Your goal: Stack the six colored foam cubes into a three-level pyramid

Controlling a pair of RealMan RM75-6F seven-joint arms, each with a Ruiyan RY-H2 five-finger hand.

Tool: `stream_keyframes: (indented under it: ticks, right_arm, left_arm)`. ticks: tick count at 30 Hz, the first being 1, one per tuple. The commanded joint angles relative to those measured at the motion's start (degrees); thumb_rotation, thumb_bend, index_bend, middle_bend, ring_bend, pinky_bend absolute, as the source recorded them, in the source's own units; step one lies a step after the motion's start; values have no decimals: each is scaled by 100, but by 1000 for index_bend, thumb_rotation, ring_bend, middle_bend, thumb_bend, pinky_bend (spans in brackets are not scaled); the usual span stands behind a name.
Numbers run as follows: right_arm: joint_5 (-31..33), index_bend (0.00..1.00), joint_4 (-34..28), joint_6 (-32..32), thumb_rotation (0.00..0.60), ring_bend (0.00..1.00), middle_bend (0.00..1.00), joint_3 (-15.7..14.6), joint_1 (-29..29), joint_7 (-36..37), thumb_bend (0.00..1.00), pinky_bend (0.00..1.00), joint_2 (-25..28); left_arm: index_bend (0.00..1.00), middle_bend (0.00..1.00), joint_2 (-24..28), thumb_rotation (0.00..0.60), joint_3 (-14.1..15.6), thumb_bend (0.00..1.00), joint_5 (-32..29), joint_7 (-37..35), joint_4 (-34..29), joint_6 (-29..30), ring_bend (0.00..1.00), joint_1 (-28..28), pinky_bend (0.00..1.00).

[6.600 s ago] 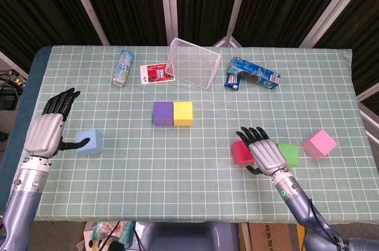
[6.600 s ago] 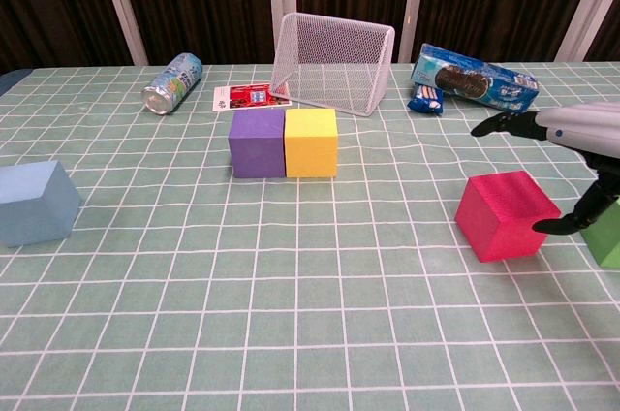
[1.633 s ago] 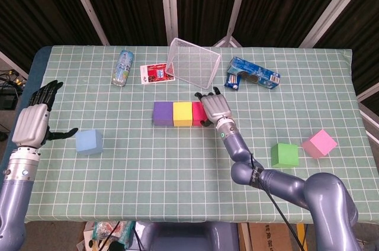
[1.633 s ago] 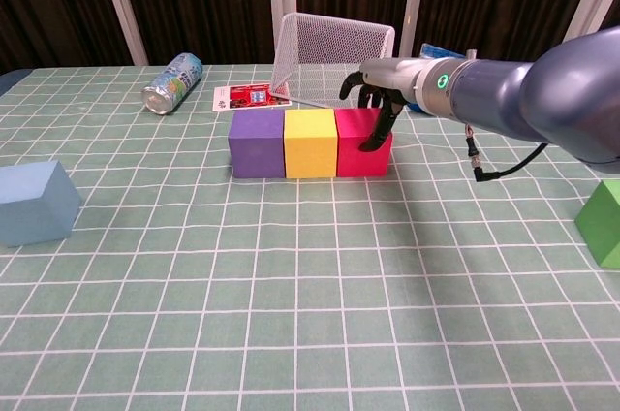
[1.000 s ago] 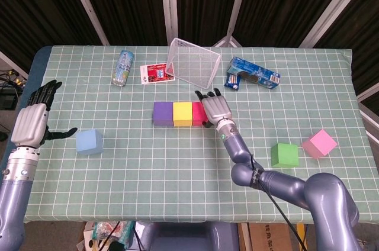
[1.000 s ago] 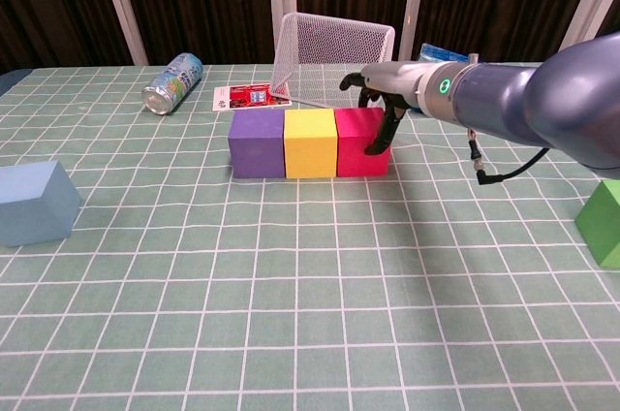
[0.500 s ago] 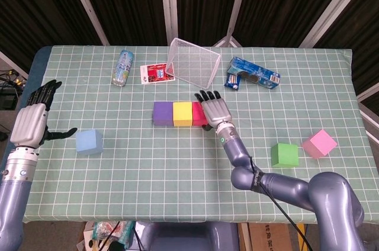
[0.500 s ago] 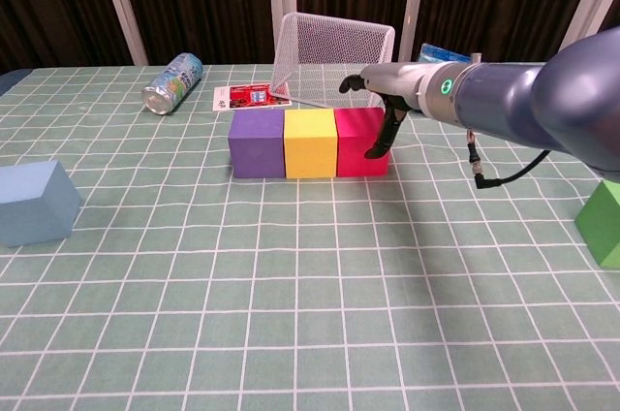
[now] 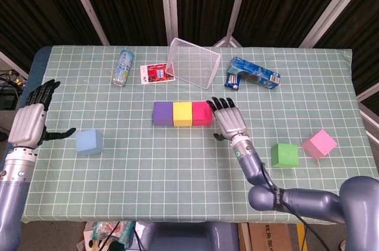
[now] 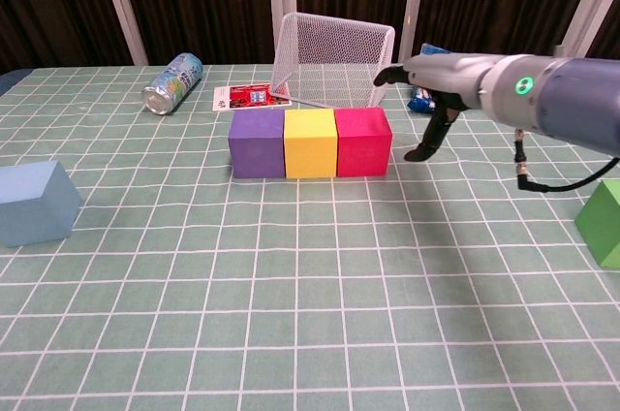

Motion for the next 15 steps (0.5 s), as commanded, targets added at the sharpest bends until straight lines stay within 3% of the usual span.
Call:
stream_keyframes:
  ticks: [1,9,15]
  right_arm:
    - [-539,0,-577,472,600,0,0,-191,-451,262,263,0,503]
    - [-1655,0,-1324,986,600,0,0,-540,-1288,956,264,0,1555]
    - [-2335,0,-1468,1363,600,0,0,-868,-1964,1521,264,0,2117]
  left_arm:
    - [0,0,4,600,1,44,69,-7,-26,64,0,25,16]
    - [0,0,-42,600,52,44,245,-30,-4,191,0,100,16]
    - [0,0,-109,600,89,44,344,-101,79,183,0,122,16]
